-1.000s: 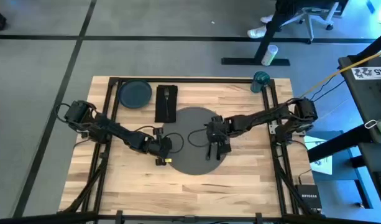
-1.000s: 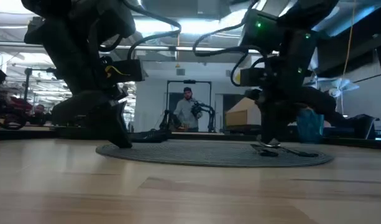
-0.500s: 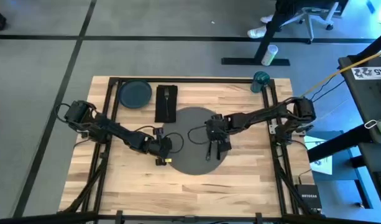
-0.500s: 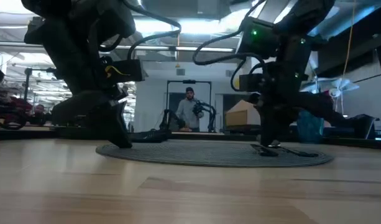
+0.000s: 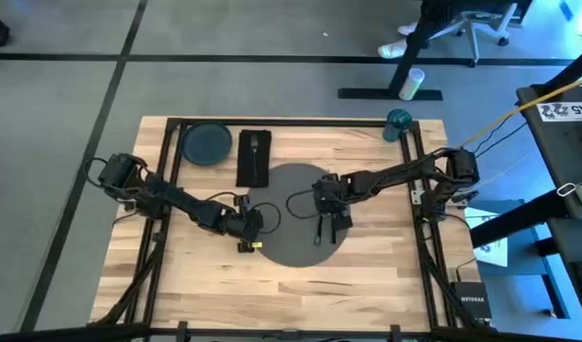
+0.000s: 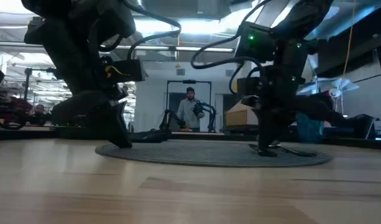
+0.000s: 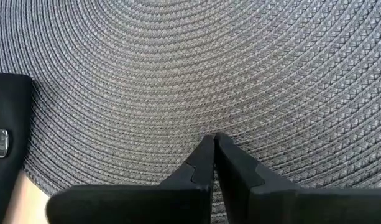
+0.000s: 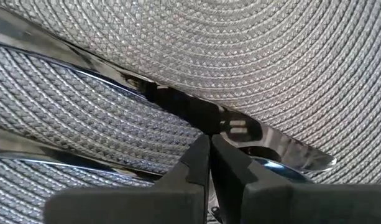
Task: Set table place
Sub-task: Put the black table knife on the gray tablemat to the left of the black spoon
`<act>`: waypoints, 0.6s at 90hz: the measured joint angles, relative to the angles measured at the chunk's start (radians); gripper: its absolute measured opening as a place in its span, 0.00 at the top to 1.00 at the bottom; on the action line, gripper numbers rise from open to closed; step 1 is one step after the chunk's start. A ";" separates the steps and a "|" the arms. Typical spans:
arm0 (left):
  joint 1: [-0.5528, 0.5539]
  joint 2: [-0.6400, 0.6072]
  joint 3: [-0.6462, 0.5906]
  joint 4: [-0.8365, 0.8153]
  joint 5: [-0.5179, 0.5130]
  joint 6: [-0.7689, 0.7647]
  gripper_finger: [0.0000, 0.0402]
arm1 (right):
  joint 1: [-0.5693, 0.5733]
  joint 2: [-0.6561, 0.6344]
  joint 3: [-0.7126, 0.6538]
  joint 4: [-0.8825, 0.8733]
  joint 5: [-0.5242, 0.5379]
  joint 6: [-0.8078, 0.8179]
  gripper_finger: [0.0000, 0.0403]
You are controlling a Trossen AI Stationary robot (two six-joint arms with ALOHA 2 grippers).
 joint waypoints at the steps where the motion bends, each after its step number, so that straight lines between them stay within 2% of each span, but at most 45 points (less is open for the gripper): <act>1: 0.000 0.000 0.000 0.000 0.000 0.000 1.00 | 0.000 0.000 0.000 0.000 0.000 0.000 1.00; 54: 0.000 0.000 0.000 -0.002 0.000 0.002 1.00 | 0.001 0.003 -0.002 0.034 0.035 0.002 1.00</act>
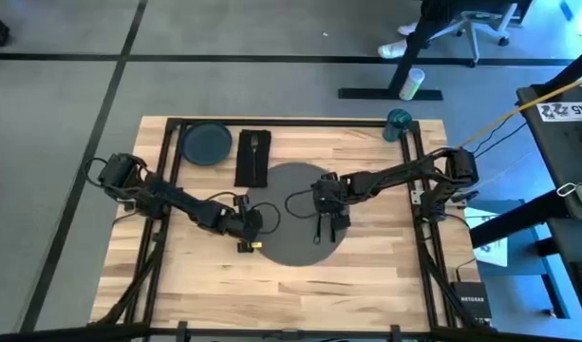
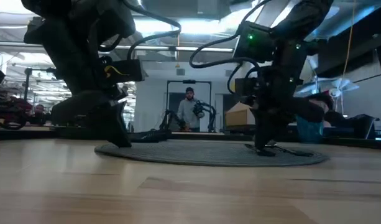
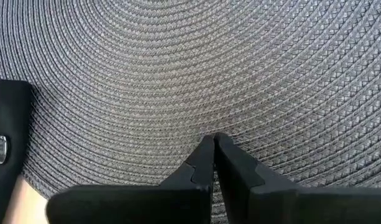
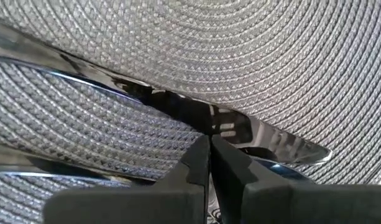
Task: Set table place
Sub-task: Put the black table knife on the gray tablemat to the left of the black spoon
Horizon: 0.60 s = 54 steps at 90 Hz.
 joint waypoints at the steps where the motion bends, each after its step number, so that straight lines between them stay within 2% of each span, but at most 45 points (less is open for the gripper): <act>1: 0.000 0.000 0.000 0.000 0.000 0.000 1.00 | 0.000 0.000 0.000 0.000 0.000 0.000 1.00; 54: 0.000 0.000 0.000 0.000 0.000 0.008 1.00 | -0.006 0.000 0.000 0.048 0.008 -0.007 1.00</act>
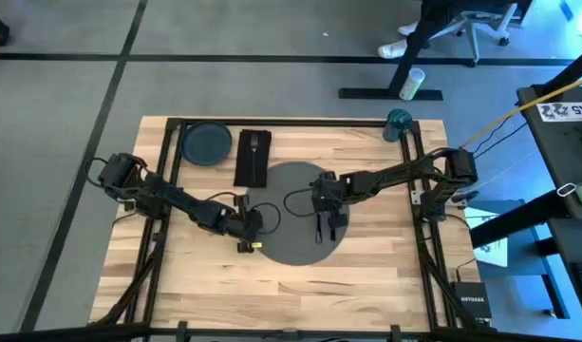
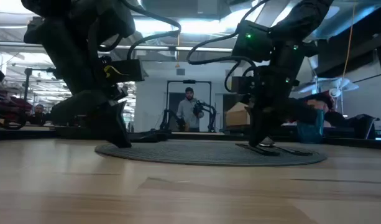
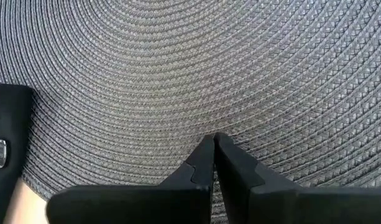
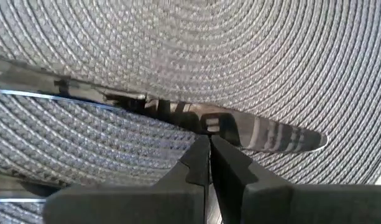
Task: Set table place
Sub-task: Put the black table knife on the gray tablemat to the left of the black spoon, then adjust the gray table mat
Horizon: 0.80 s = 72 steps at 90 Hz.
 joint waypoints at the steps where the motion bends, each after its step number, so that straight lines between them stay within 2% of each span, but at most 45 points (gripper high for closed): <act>1: 0.000 0.000 0.000 0.000 0.000 0.000 1.00 | 0.000 -0.001 0.000 -0.001 0.000 0.000 1.00; 28: 0.000 0.000 0.000 -0.001 0.000 0.009 1.00 | 0.003 -0.083 0.000 -0.023 -0.019 -0.001 1.00; 46: -0.017 -0.001 0.000 -0.004 -0.008 0.003 1.00 | 0.003 -0.147 0.001 -0.116 -0.020 -0.001 1.00; 72: -0.039 -0.003 0.000 -0.030 -0.009 -0.002 1.00 | 0.016 -0.153 0.001 -0.275 -0.019 0.050 1.00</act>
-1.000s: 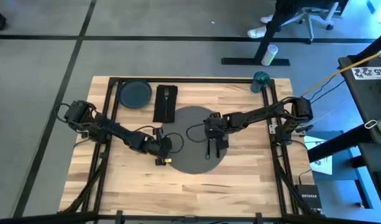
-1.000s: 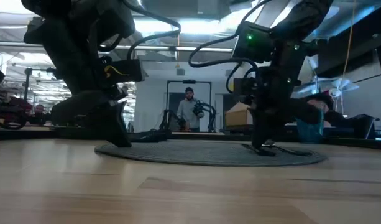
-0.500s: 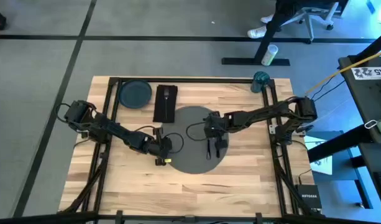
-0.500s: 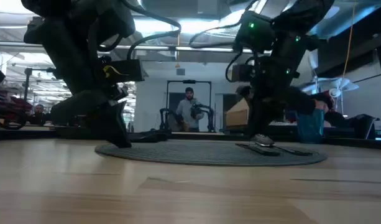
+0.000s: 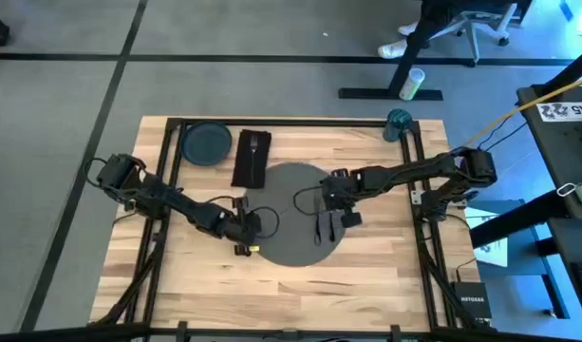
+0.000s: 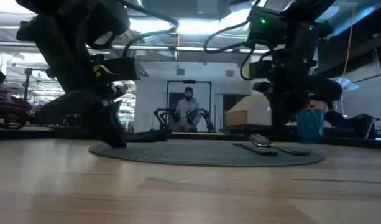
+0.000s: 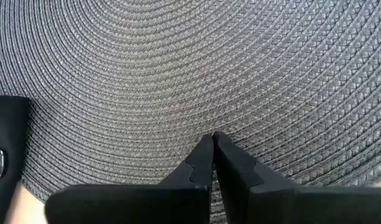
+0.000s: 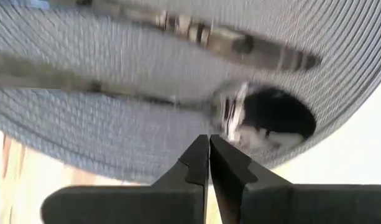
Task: Set table place
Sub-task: Adjust the gray table mat
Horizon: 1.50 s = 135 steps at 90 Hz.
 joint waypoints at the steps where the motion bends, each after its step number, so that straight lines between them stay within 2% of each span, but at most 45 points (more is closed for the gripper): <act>1: 0.000 0.000 0.000 0.000 0.000 0.001 1.00 | 0.001 0.000 0.000 0.000 0.001 0.001 1.00; 17: 0.001 0.000 0.000 0.000 0.000 0.023 1.00 | 0.034 0.000 -0.007 -0.018 -0.001 0.034 1.00; 44: 0.001 0.000 0.000 0.002 -0.001 0.030 1.00 | 0.069 0.000 -0.133 0.058 -0.039 0.143 1.00; 115: -0.002 -0.008 0.000 0.005 0.014 -0.002 1.00 | 0.198 -0.001 -0.132 -0.010 -0.061 0.246 1.00; 135: -0.015 -0.008 0.002 0.051 0.057 -0.009 1.00 | 0.211 -0.001 -0.133 -0.026 -0.071 0.267 1.00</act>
